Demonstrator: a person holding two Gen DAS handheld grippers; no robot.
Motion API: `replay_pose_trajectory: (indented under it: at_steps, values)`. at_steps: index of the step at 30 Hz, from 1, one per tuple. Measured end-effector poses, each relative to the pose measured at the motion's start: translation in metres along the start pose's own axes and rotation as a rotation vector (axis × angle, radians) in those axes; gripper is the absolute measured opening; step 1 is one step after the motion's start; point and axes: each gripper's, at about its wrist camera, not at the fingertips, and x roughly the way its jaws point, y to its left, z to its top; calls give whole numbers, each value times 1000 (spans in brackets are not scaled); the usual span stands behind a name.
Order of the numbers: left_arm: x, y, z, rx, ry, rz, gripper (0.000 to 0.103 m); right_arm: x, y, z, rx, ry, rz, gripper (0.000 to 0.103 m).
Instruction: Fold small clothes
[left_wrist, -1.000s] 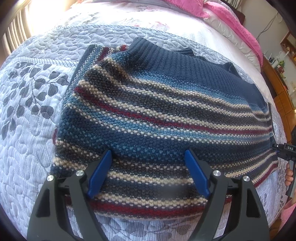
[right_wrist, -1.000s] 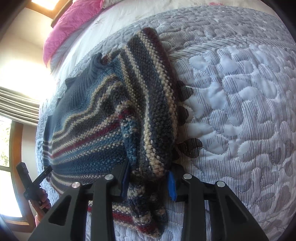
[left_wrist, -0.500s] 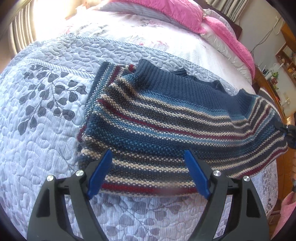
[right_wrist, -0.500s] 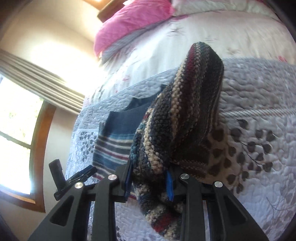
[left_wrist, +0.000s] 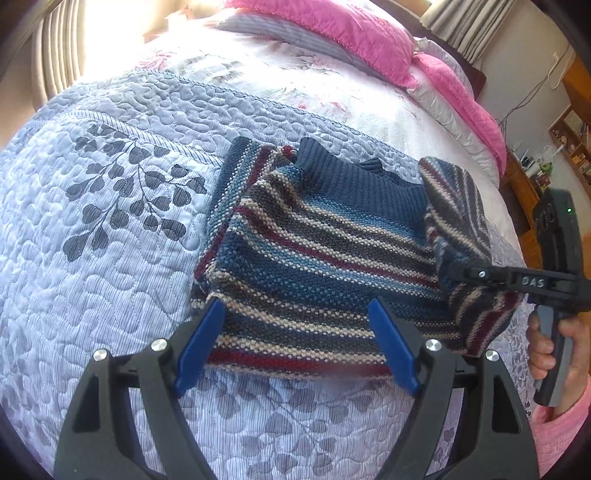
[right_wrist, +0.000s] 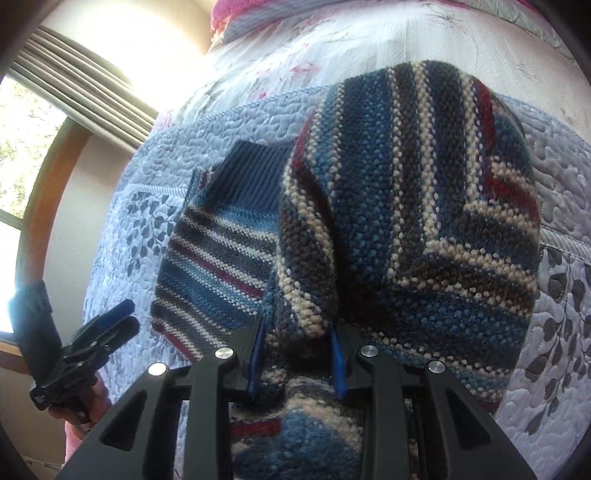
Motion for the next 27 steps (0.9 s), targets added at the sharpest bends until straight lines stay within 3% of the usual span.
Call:
replay_pose_trajectory:
  at_steps: [3,6,13,21,27]
  values:
    - [-1,-2,0,4,-4,0,80,10,0,-9,-17,7,-12,38]
    - [-1,-5,1,1,2,-12,80,6,6,-13,-32,7,38,48]
    - [5,-23,6,-39,37,-107,78,-49,7,-28,6,-24,202,49]
    - [41,-77,19,-52,146,-231,78,-99,-61,-70,38,-83,-35,49]
    - [82,-99,27,-110,230,-259,78,-92,-122,-105,142,-63,-27,48]
